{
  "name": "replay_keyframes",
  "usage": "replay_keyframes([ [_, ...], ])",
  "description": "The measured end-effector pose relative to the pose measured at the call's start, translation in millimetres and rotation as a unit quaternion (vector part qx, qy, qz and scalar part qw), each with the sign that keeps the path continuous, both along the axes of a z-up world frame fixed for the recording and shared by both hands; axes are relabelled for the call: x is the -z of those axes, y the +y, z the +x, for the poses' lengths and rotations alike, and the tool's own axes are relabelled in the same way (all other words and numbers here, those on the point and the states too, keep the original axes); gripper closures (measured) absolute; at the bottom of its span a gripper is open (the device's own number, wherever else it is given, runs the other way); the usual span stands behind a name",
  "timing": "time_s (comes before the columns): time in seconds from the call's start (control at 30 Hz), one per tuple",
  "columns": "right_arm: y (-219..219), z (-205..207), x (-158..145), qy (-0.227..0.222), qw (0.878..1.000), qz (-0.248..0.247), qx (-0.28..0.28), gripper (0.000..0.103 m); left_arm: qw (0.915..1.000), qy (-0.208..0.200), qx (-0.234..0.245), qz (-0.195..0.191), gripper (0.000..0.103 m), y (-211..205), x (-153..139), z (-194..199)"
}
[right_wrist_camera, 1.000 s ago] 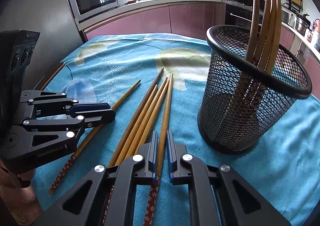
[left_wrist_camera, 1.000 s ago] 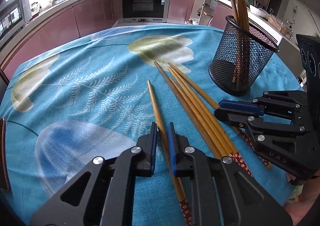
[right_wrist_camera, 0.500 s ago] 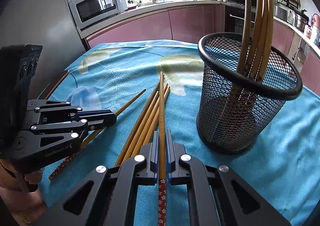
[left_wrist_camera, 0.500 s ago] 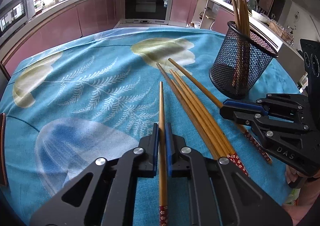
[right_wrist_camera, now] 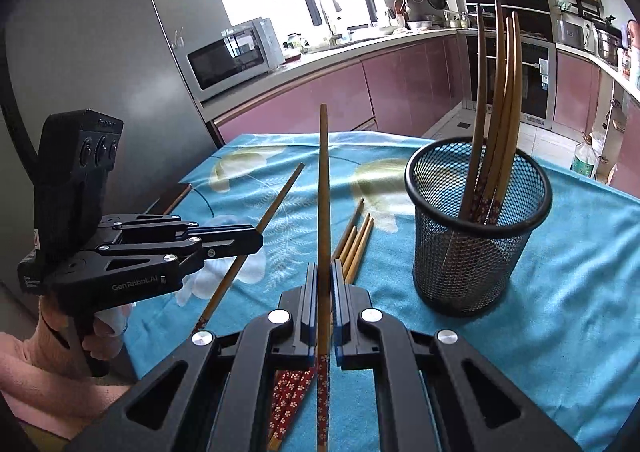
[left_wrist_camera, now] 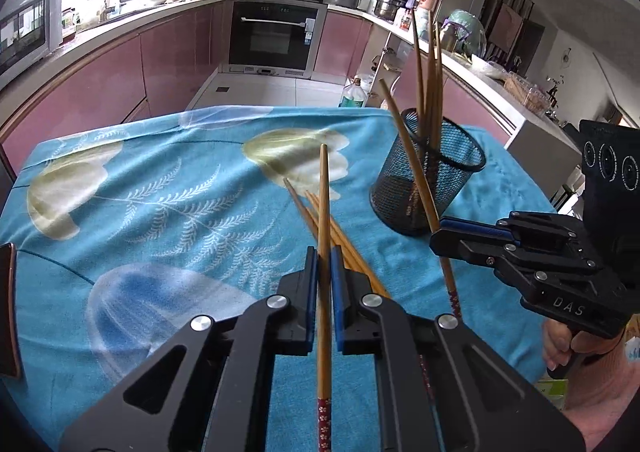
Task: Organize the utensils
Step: 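Lift both chopsticks upright and carry them over the black mesh holder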
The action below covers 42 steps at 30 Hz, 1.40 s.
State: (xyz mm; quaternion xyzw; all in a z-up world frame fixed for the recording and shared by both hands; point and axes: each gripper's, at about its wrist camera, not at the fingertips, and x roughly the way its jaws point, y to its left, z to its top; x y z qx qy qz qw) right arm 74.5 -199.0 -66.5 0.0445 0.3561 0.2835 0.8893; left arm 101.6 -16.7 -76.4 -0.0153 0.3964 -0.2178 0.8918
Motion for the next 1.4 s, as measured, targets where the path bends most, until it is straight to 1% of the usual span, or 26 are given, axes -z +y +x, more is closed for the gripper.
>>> replay_keyframes([
  [0.1,-8.9,-6.1,-14.0,-0.018,1.000,0.016,0.001,0.097,0.9998,-0.019,0.006,-0.009,0.096,-1.5,-16.2,-7.5],
  [0.23,-21.0,-9.8,-29.0,-0.037,0.999,0.029,0.010,0.097,0.9986,-0.037,0.019,-0.034,0.096,-0.1,-36.9,-16.1],
  [0.33,-28.6,-11.5,-39.3,-0.052,0.998,0.034,0.019,0.097,0.9970,-0.050,0.026,-0.054,0.096,2.3,-52.4,-21.3],
  [0.5,-40.2,-15.3,-54.1,-0.076,0.996,0.039,0.030,0.097,0.9941,-0.078,0.029,-0.070,0.096,4.5,-76.2,-26.9],
  [0.73,-48.6,-15.5,-67.8,-0.101,0.993,0.036,0.044,0.097,0.9894,-0.103,0.037,-0.096,0.096,0.9,-101.2,-25.7],
  [0.87,-54.8,-16.2,-75.2,-0.114,0.992,0.033,0.053,0.097,0.9873,-0.113,0.038,-0.104,0.096,-5.5,-113.4,-20.5],
  [1.4,-78.9,-9.1,-105.1,-0.162,0.983,0.018,0.090,0.097,0.9786,-0.162,0.056,-0.114,0.096,-43.7,-165.0,10.8],
])
